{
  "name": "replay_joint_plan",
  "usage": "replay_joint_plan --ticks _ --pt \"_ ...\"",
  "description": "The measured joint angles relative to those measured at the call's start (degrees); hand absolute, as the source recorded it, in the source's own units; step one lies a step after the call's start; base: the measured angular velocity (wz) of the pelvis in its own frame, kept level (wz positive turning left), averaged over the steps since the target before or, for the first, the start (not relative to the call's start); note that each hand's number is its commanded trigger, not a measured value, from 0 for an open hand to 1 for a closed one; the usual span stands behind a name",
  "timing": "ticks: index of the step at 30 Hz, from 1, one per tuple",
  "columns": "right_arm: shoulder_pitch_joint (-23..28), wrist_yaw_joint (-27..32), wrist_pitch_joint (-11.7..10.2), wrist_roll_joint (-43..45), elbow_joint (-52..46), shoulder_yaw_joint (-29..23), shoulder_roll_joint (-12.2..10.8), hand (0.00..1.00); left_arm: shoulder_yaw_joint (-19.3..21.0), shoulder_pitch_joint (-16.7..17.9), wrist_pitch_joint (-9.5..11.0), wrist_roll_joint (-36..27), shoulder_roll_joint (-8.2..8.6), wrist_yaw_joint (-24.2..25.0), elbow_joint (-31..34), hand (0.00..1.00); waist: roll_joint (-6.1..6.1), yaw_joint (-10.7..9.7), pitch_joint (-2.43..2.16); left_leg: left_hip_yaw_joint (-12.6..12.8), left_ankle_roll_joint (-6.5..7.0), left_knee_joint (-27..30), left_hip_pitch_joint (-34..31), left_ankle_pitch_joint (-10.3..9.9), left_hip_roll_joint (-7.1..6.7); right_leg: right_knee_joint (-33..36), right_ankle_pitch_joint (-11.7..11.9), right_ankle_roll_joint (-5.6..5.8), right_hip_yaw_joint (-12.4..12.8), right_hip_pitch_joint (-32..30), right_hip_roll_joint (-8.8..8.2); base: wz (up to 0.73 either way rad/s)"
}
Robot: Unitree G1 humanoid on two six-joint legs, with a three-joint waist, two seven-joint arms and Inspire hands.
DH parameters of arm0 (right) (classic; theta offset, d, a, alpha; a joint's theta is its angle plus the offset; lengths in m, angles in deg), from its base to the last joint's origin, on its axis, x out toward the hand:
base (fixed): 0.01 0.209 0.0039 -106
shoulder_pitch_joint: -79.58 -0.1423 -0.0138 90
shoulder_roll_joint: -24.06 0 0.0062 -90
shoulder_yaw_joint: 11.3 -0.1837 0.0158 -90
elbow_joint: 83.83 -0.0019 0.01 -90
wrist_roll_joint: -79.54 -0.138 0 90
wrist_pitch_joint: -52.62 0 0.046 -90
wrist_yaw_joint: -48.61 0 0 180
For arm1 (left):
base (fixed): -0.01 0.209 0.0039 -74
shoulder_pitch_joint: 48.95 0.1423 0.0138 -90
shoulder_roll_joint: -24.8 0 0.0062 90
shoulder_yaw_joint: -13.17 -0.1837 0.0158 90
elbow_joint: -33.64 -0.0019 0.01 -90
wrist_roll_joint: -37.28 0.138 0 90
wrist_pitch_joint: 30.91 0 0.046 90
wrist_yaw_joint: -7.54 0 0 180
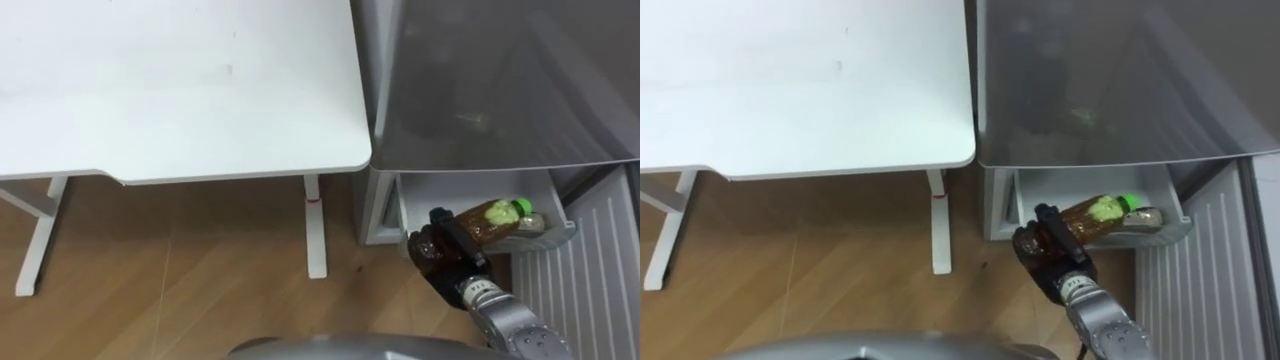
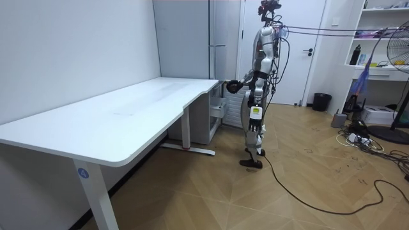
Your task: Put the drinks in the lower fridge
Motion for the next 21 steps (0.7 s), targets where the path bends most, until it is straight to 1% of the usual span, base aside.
replay_joint_plan --ticks 1,4,5,6,9,14,19,21 --pt "0.0 0.0 -0.5 -0.3 0.0 -0.4 0.0 1.00 0.5 0.0 0.5 0.0 0.07 0.0 0.0 0.00 0.21 0.1 -0.12 0.1 0.00 -0.1 0.0 0.0 0.00 -0.1 0.0 0.00 0.0 0.0 0.00 0.00" --pt "0.0 -0.1 -1.9 -2.1 0.0 -1.7 -0.5 1.00 0.9 0.1 1.5 0.0 0.13 0.0 0.0 0.00 0.30 0.2 -0.04 0.3 0.00 -0.4 0.1 0.0 0.02 -0.1 0.0 0.00 0.2 0.1 0.01 -0.02" --pt "0.0 -0.2 -2.6 -3.0 0.0 -1.8 -0.6 1.00 1.0 0.2 1.7 0.0 0.17 0.0 0.0 0.00 0.37 0.2 0.01 0.4 0.00 -0.5 0.1 0.0 0.03 -0.1 0.0 0.00 0.2 0.1 0.01 0.00" --pt "0.0 -0.2 -2.8 -3.4 0.0 -1.9 -0.6 1.00 1.0 0.2 1.7 0.0 0.19 0.0 0.0 0.00 0.42 0.1 0.04 0.4 0.00 -0.5 0.1 0.0 0.03 -0.1 0.0 0.00 0.2 0.1 0.01 0.00" --pt "0.0 -0.2 -3.8 -4.1 0.0 -2.3 -0.8 1.00 1.6 0.2 2.0 0.1 0.50 0.0 0.0 0.00 0.97 0.1 0.15 0.5 0.02 -0.4 0.1 -0.2 0.05 -0.1 0.0 0.01 0.3 0.1 0.01 0.00" --pt "0.0 -0.2 -4.1 -5.3 0.0 -3.9 -1.3 1.00 2.4 0.5 2.6 1.0 0.52 0.0 -0.1 0.00 1.43 0.2 0.10 0.5 0.02 -0.4 0.1 -0.2 0.00 -0.1 -0.2 0.05 0.3 -0.1 -0.04 0.00" --pt "0.0 -0.2 -4.4 -5.8 0.0 -5.5 -1.7 1.00 5.7 0.9 2.7 1.0 1.51 -0.1 -0.2 0.00 1.44 0.2 0.10 0.5 0.02 -0.5 0.0 -0.2 -0.03 -0.1 -0.2 0.08 0.2 -0.3 -0.07 0.00" --pt "0.0 -0.2 -4.5 -5.8 0.0 -6.2 -1.8 1.00 6.1 1.2 2.7 1.0 1.71 0.0 -0.1 0.00 1.43 0.2 0.10 0.5 0.03 -0.5 -0.1 -0.2 -0.05 -0.1 -0.3 0.09 0.2 -0.3 -0.09 0.00"
